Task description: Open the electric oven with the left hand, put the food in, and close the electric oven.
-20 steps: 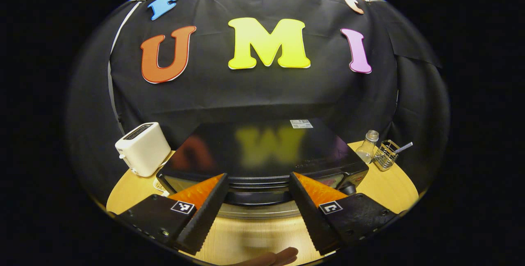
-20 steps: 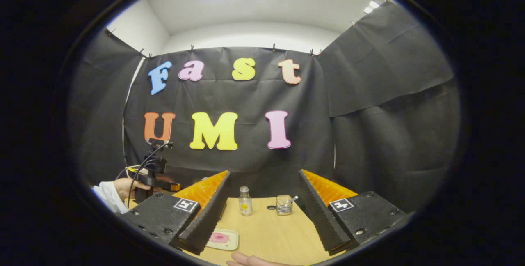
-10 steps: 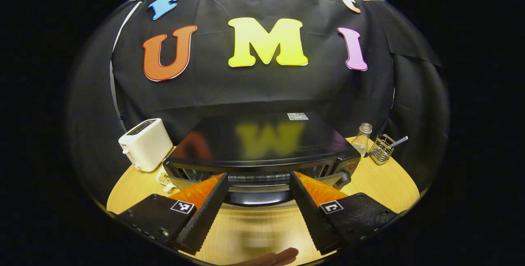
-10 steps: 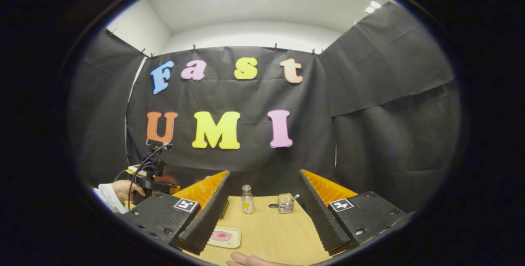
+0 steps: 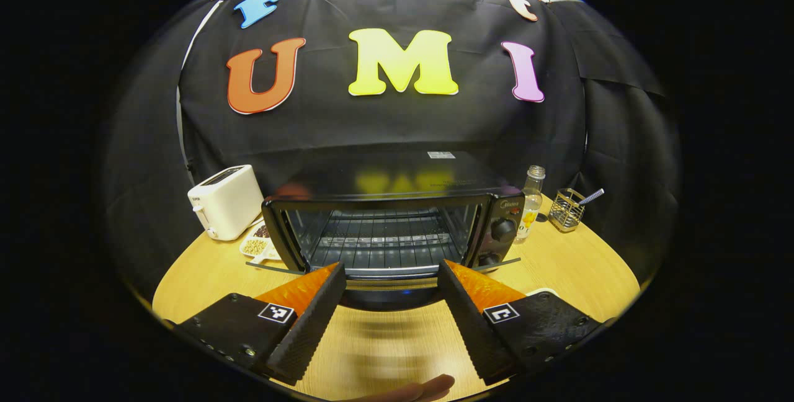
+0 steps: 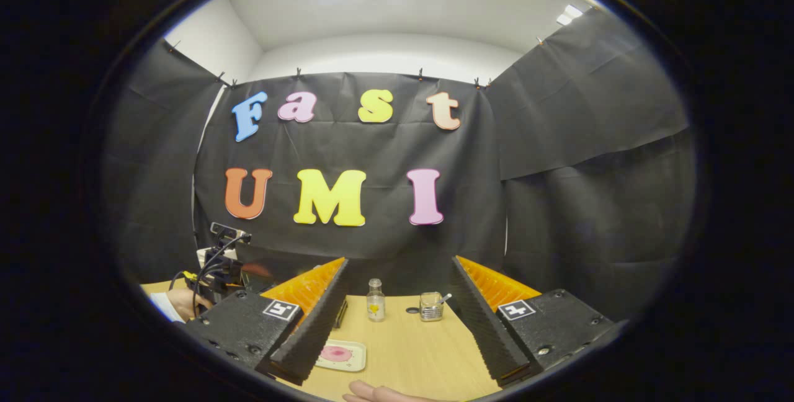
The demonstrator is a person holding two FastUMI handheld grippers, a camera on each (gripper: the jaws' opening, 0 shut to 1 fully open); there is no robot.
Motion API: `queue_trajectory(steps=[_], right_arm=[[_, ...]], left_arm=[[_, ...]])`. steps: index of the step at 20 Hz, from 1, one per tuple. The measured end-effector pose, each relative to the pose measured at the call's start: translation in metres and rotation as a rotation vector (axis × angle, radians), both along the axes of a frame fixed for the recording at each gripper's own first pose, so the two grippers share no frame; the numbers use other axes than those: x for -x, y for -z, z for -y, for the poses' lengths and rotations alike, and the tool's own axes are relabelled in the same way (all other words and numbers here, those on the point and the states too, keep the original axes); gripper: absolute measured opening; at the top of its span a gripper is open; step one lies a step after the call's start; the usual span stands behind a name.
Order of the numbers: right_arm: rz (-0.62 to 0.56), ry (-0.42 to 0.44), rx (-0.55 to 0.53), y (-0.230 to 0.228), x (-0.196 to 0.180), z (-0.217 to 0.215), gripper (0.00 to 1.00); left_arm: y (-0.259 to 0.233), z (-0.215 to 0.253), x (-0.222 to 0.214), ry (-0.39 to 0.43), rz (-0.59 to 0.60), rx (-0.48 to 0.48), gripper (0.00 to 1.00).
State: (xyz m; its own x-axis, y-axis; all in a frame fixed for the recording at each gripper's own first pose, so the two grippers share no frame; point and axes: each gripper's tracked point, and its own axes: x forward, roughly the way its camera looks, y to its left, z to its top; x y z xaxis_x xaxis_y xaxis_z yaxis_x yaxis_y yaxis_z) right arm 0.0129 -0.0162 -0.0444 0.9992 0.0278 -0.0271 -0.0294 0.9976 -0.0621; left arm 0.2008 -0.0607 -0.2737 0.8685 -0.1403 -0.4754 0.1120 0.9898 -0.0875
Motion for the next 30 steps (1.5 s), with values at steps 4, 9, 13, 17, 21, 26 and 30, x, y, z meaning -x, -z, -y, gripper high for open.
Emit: queue_trajectory(steps=[4, 9, 13, 17, 21, 26, 30], right_arm=[[0.011, 0.006, 0.010, -0.004, 0.004, 0.001, 1.00], [0.012, 0.005, 0.021, -0.004, 0.005, -0.001, 1.00], [-0.001, 0.001, 0.015, 0.003, 0.004, -0.003, 1.00], [-0.034, -0.015, -0.003, 0.013, 0.001, -0.006, 1.00], [-0.052, -0.007, 0.001, 0.020, -0.003, -0.004, 1.00], [-0.079, 0.001, 0.007, 0.029, -0.010, -0.003, 1.00], [-0.118, 0.015, 0.062, 0.043, -0.026, 0.003, 1.00]], left_arm=[[0.016, -0.001, 0.023, 0.000, -0.001, -0.003, 0.95], [0.042, 0.001, 0.047, -0.010, -0.029, 0.011, 0.95], [0.065, 0.002, 0.062, -0.008, -0.070, 0.013, 0.95], [0.093, 0.004, 0.074, -0.007, -0.141, 0.019, 0.95], [0.107, 0.007, 0.081, -0.009, -0.163, 0.020, 0.96], [0.102, 0.005, 0.081, -0.009, -0.151, 0.021, 0.95], [0.075, -0.002, 0.090, -0.023, -0.099, 0.048, 0.95]])
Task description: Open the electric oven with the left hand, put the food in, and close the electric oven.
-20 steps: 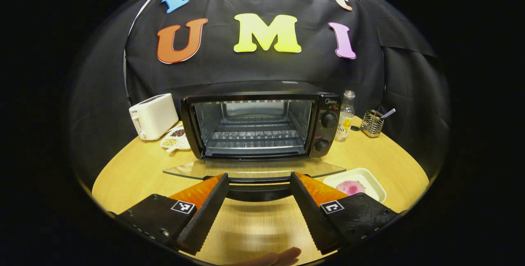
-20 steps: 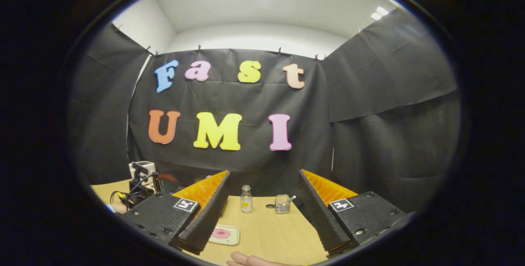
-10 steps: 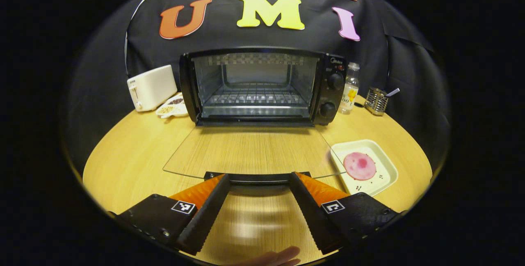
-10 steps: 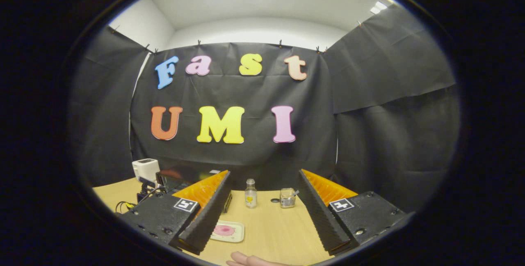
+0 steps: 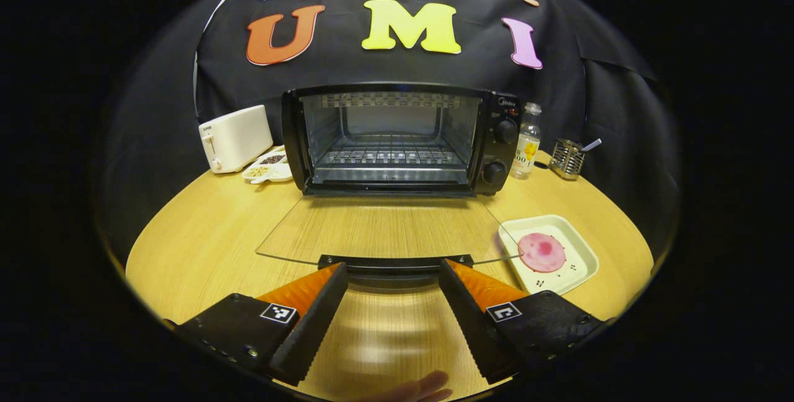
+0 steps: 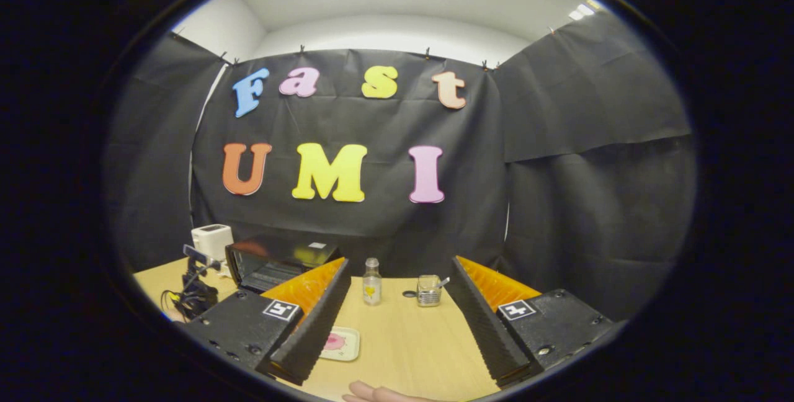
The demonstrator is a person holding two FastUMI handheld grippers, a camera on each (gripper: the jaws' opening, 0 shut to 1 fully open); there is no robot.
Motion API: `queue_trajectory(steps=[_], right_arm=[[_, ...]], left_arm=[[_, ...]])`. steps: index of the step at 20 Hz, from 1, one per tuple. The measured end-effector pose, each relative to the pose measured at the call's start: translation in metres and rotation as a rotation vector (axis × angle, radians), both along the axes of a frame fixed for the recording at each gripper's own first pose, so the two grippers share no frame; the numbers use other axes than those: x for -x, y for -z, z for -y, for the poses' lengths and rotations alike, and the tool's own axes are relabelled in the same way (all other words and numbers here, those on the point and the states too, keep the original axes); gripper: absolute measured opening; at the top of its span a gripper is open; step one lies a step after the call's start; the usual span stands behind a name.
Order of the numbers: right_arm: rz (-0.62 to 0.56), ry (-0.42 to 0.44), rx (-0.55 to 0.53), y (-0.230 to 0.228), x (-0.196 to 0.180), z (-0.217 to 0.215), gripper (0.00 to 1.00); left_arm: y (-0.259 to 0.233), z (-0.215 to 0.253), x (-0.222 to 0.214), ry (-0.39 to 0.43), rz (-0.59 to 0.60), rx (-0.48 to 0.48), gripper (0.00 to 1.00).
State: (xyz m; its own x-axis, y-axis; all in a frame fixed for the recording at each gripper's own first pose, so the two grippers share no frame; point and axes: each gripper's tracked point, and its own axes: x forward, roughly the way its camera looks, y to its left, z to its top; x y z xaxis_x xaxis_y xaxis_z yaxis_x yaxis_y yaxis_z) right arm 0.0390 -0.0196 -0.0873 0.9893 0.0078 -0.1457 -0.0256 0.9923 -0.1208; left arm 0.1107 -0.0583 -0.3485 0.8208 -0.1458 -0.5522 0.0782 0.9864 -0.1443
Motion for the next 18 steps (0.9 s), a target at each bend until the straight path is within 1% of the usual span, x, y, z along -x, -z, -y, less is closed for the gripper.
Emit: queue_trajectory(steps=[2, 4, 6, 8, 12, 15, 17, 18], right_arm=[[-0.040, -0.001, 0.029, 0.014, -0.012, 0.000, 1.00], [-0.107, -0.004, 0.033, 0.034, -0.027, -0.002, 1.00], [-0.184, -0.031, 0.033, 0.055, -0.042, -0.010, 1.00], [-0.274, -0.046, 0.054, 0.083, -0.062, -0.014, 1.00], [-0.478, -0.063, 0.086, 0.145, -0.094, -0.016, 0.99], [-0.646, -0.066, 0.034, 0.194, -0.109, -0.019, 0.99], [-0.756, -0.063, 0.004, 0.222, -0.112, -0.020, 1.00], [-0.814, -0.062, -0.010, 0.238, -0.112, -0.021, 0.98]], left_arm=[[-0.025, -0.006, 0.004, -0.016, 0.049, 0.021, 0.95], [-0.054, -0.012, 0.010, -0.029, 0.112, 0.035, 0.95], [-0.083, -0.019, 0.016, -0.041, 0.173, 0.053, 0.94], [-0.113, -0.031, 0.020, -0.063, 0.236, 0.047, 0.94], [-0.172, -0.060, 0.031, -0.149, 0.370, 0.025, 0.94], [-0.216, -0.066, 0.042, -0.167, 0.478, 0.039, 0.95], [-0.242, -0.070, 0.048, -0.183, 0.558, 0.031, 0.95], [-0.252, -0.072, 0.051, -0.188, 0.591, 0.018, 0.95]])
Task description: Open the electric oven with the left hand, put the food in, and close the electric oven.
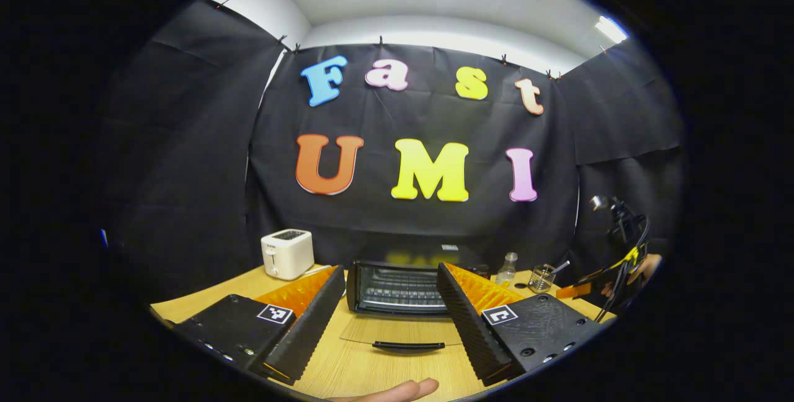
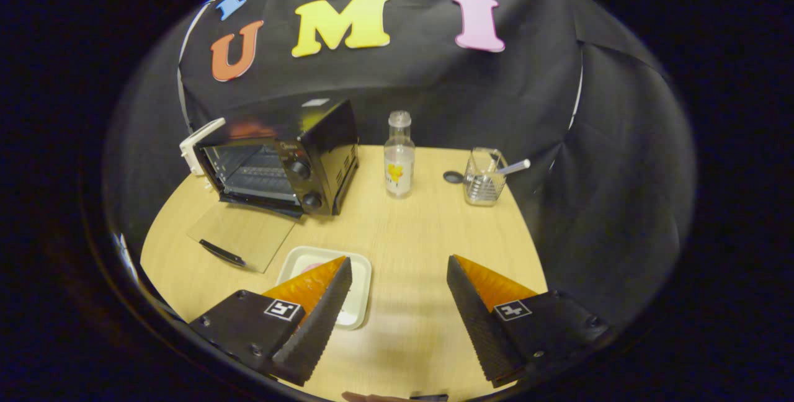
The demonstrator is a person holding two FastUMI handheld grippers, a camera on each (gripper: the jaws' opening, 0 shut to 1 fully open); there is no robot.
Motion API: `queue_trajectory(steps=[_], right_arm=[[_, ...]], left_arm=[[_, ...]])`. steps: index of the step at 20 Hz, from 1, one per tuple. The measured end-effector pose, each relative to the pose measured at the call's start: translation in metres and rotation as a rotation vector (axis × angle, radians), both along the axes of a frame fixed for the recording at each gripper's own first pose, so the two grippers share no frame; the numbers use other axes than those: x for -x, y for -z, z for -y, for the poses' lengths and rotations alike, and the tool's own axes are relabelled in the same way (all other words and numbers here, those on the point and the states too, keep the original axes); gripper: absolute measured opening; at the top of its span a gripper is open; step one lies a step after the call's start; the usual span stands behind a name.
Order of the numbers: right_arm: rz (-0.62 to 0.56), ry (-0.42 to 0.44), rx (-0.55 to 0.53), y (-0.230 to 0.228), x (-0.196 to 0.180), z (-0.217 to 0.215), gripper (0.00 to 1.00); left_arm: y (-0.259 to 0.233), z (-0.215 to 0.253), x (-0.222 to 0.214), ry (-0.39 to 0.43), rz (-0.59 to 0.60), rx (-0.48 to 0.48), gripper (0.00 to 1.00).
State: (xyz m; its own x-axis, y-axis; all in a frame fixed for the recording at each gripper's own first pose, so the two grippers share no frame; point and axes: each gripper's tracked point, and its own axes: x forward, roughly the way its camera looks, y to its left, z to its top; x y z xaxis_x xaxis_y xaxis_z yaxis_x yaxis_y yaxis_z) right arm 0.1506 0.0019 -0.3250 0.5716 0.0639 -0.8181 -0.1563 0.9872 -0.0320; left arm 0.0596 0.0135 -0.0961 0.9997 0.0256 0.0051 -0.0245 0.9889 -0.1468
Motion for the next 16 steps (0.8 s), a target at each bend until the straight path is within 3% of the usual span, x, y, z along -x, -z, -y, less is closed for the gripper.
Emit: queue_trajectory(steps=[2, 4, 6, 13, 14, 15, 16], right_arm=[[-0.123, 0.003, -0.042, 0.031, 0.001, -0.008, 0.97], [-0.230, 0.011, -0.077, 0.059, 0.003, -0.017, 0.87], [-0.320, 0.021, -0.109, 0.082, 0.008, -0.021, 0.85], [-0.583, -0.026, -0.295, 0.124, 0.021, -0.050, 0.68], [-0.628, -0.031, -0.341, 0.133, 0.026, -0.057, 0.41], [-0.684, -0.040, -0.375, 0.138, 0.031, -0.057, 0.32], [-0.713, -0.018, -0.457, 0.135, 0.026, -0.059, 0.03]], left_arm=[[-0.010, -0.001, 0.007, -0.012, 0.025, -0.026, 0.95], [-0.010, -0.001, 0.012, -0.019, 0.014, -0.038, 0.95], [-0.011, -0.005, 0.018, -0.036, 0.007, -0.037, 0.95], [-0.031, -0.002, 0.033, -0.013, 0.065, 0.081, 0.95], [-0.031, -0.002, 0.033, -0.015, 0.061, 0.068, 0.95], [-0.031, -0.001, 0.033, -0.012, 0.060, 0.049, 0.95], [-0.030, 0.000, 0.035, -0.012, 0.054, 0.029, 0.95]])
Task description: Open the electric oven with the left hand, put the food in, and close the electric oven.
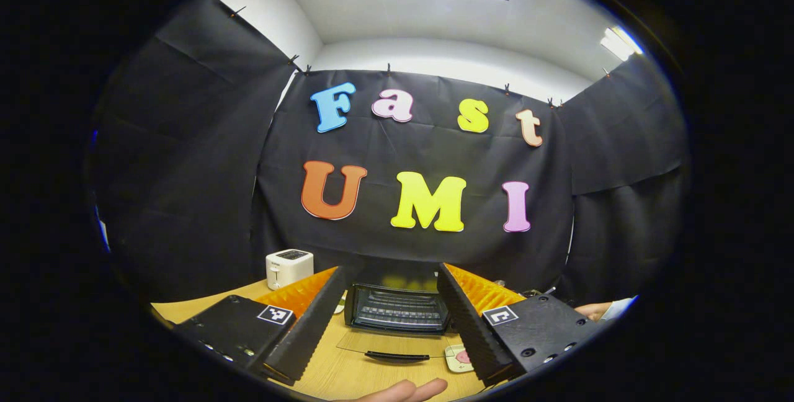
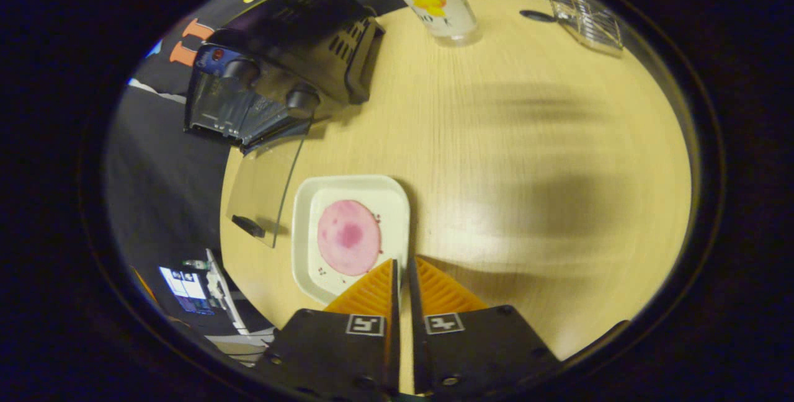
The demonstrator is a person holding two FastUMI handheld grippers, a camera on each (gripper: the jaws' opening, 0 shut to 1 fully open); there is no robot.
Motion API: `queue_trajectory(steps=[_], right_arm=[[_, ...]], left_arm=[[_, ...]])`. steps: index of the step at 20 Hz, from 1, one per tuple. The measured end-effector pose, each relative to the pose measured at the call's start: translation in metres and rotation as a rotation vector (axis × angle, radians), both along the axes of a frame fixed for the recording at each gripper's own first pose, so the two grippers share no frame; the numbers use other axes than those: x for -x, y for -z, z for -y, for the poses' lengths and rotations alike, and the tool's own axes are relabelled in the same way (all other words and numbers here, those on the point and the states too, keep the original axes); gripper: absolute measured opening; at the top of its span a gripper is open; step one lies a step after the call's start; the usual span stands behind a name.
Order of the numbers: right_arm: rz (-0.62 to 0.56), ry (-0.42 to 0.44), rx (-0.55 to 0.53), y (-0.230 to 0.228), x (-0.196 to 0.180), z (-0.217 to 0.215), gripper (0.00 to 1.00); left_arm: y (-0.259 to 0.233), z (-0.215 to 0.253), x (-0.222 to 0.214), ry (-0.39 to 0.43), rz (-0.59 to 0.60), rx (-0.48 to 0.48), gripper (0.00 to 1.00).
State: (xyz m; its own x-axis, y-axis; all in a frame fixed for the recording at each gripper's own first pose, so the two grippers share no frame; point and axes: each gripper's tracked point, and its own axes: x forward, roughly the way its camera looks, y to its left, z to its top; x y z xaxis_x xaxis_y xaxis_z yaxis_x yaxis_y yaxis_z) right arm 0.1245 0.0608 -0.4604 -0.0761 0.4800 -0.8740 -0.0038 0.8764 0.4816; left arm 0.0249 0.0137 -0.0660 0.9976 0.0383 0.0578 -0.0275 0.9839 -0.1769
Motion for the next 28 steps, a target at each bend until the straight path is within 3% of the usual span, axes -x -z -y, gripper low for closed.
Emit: queue_trajectory(steps=[4, 13, 17, 23, 28], right_arm=[[-0.035, 0.017, -0.083, 0.002, -0.002, 0.002, 0.02], [0.036, 0.120, 0.015, 0.007, 0.003, 0.002, 0.01], [0.083, 0.155, 0.045, 0.007, 0.003, 0.003, 0.04], [0.160, 0.191, 0.030, -0.004, -0.001, 0.003, 0.04], [0.220, 0.175, -0.004, -0.014, -0.003, -0.007, 0.04]], left_arm=[[0.002, 0.010, 0.003, 0.012, -0.015, -0.029, 0.95], [-0.005, 0.007, 0.020, -0.006, 0.000, -0.072, 0.95], [-0.008, 0.015, 0.029, 0.031, 0.013, -0.066, 0.95], [0.004, 0.020, 0.040, 0.084, -0.010, -0.066, 0.95], [0.022, 0.002, 0.049, 0.071, -0.062, -0.088, 0.95]])
